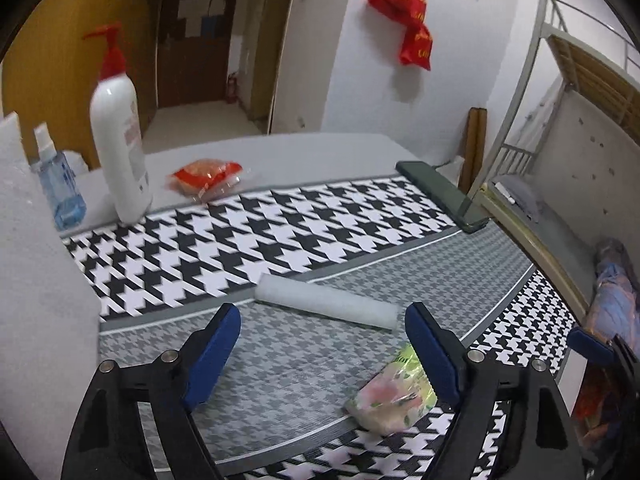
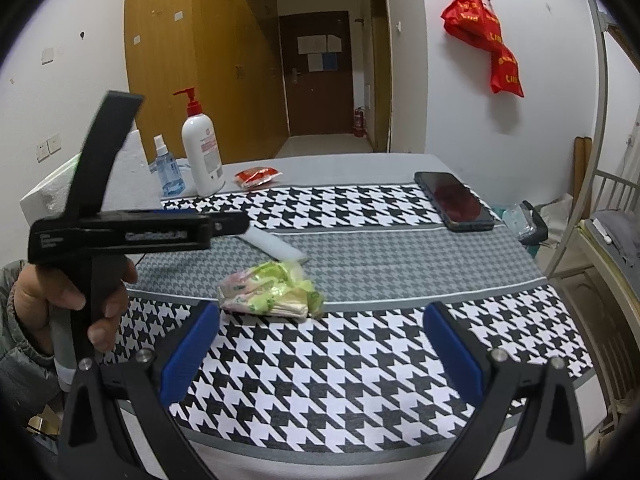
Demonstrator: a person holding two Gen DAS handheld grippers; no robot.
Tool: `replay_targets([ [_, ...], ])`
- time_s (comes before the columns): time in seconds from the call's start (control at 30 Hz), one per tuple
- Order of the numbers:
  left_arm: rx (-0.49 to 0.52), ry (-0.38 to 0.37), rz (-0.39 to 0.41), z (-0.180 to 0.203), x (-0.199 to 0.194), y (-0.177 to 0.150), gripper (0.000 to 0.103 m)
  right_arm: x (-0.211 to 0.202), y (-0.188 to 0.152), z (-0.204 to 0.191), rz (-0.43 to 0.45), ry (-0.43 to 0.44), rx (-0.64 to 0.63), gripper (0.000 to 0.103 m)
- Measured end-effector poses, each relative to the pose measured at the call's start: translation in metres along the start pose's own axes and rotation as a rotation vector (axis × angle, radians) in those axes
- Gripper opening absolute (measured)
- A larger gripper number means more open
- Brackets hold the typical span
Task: Organize soft objects
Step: 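Lower the left tool over the white foam roll and the right tool toward the packet, then close the left tool on the white foam roll and lift it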
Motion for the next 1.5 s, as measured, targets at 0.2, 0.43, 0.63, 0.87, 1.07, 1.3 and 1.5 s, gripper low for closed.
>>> replay_targets([
  [0.2, -0.010, 0.017, -0.044, 0.011, 0.021, 0.001, 0.076, 0.001, 0.001, 0.005, 0.003, -0.001, 0.008, 0.103],
  [0.43, -0.030, 0.036, -0.119, 0.013, 0.043, -0.001, 0.057, -0.001, 0.001, 0.015, 0.012, -0.005, 0.029, 0.103],
  [0.63, -0.084, 0.021, -0.147, 0.010, 0.054, 0.003, 0.054, 0.002, 0.001, 0.020, 0.016, -0.003, 0.035, 0.103],
  [0.87, -0.128, 0.038, -0.152, 0.008, 0.061, 0.014, 0.055, 0.004, 0.002, 0.020, 0.016, 0.000, 0.037, 0.103],
  [1.07, -0.133, 0.076, -0.132, 0.011, 0.070, 0.024, 0.050, 0.004, 0.001, 0.020, 0.016, 0.002, 0.039, 0.103],
  [1.3, -0.162, 0.144, -0.135, 0.003, 0.071, 0.027, 0.017, -0.002, -0.002, 0.027, 0.024, -0.009, 0.052, 0.103],
  [1.5, -0.150, 0.103, -0.125, -0.008, 0.061, 0.020, 0.009, -0.004, -0.002, 0.029, 0.026, -0.010, 0.054, 0.103],
])
Point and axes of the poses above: each gripper's, at about its wrist camera, not at the fingertips, and x roughly the way its jaws point, z to its right, y to its top, the point moved 2 cm from there along x, roughly the way its jaws point, and after that the axes turned 5 degrees about -y, right-handed, at the moved point
